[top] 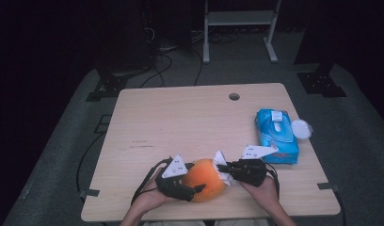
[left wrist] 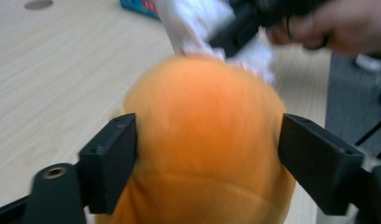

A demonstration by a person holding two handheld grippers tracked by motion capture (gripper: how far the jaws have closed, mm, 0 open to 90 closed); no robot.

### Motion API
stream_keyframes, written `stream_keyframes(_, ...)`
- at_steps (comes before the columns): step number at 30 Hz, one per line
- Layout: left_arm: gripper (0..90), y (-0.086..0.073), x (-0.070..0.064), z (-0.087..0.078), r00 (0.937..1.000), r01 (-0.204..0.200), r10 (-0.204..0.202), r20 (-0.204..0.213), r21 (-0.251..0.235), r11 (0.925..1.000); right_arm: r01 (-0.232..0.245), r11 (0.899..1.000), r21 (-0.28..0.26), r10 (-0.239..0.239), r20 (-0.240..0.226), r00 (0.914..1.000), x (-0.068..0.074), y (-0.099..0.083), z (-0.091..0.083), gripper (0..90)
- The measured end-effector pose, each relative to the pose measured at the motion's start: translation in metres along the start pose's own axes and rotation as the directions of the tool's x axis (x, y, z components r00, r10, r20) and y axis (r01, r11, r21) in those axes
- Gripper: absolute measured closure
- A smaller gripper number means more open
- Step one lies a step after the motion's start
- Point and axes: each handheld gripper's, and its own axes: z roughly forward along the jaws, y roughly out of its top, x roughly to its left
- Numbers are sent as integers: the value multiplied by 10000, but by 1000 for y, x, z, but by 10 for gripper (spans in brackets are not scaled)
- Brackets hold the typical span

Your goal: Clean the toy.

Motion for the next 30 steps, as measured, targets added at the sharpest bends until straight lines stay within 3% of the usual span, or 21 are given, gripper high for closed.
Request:
stream_keyframes(2, 143, 0, 5, 2, 9992, 339, -345, -192, -296, 9990, 166, 9999, -50, -167, -212, 9996, 1, 0, 2, 822)
stream_keyframes(3, 115, -2, 6, 6, 9991, 338, -341, -265, -109, 9994, 164, 9999, -51, -165, -342, 9993, 3, 0, 2, 822)
stream_keyframes(5, 125, -7, 6, 15, 9992, 393, -392, -29, 100, 9992, 226, 9997, -128, -232, -498, 9985, 7, 2, 4, 822)
stream_keyframes(6, 161, -10, 4, 18, 9997, 231, -231, -66, 41, 9997, 291, 9995, -111, -296, -501, 9983, 9, 3, 4, 822)
stream_keyframes(8, 287, -7, -2, 19, 9974, -415, 419, -590, 80, 9991, 389, 9991, -186, -399, -546, 9977, 13, 6, 6, 822)
stream_keyframes(9, 340, -3, -6, 17, 9910, -851, 853, -1035, 64, 9964, 351, 9991, -232, -363, -514, 9980, 14, 8, 5, 822)
stream_keyframes(10, 376, 0, -9, 16, 9844, -1054, 1020, -1434, -162, 9943, 354, 9989, -316, -365, -361, 9987, 13, 10, 4, 822)
stream_keyframes(11, 388, 2, -11, 16, 9732, -1366, 1307, -1892, -187, 9904, 275, 9987, -428, -286, -232, 9993, 12, 11, 2, 822)
stream_keyframes(12, 388, 3, -15, 17, 9560, -1674, 1589, -2465, -136, 9858, 131, 9984, -550, -143, -204, 9997, 8, 11, 1, 821)
stream_keyframes(13, 383, 3, -16, 17, 9483, -1778, 1689, -2686, -89, 9840, -116, 9981, -607, 105, -187, 9998, 4, 10, 0, 821)
stream_keyframes(14, 378, 2, -16, 17, 9462, -1806, 1736, -2730, -5, 9836, -208, 9982, -569, 204, -78, 9998, 1, 8, 0, 821)
stream_keyframes(17, 324, 0, -16, 18, 9640, -1647, 1623, -2105, 63, 9863, -519, 9986, -102, 520, 157, 9985, -11, -5, 6, 821)
stream_keyframes(18, 291, 1, -14, 16, 9763, -1396, 1384, -1664, 45, 9902, -797, 9968, -11, 797, 140, 9967, -15, -9, 7, 820)
stream_keyframes(19, 266, 1, -12, 14, 9843, -1189, 1185, -1306, 48, 9929, -923, 9957, 42, 922, 129, 9957, -18, -11, 8, 821)
stream_keyframes(23, 271, -2, -11, 12, 9862, -1198, 1205, -1137, 133, 9927, -618, 9981, -5, 618, 151, 9980, -12, -4, 4, 820)
stream_keyframes(26, 270, 1, -13, 8, 9876, -1341, 1346, -804, 118, 9909, -138, 9994, -318, 130, -251, 9996, 3, 6, 2, 820)
stream_keyframes(28, 239, 3, -9, 4, 9937, -962, 949, -591, -197, 9952, 95, 9997, -221, -101, -264, 9996, 6, 6, 3, 820)
stream_keyframes(30, 203, 4, -2, 0, 9976, -497, 468, -508, -588, 9970, 24, 9998, -220, -34, -458, 9989, 3, 1, 5, 822)
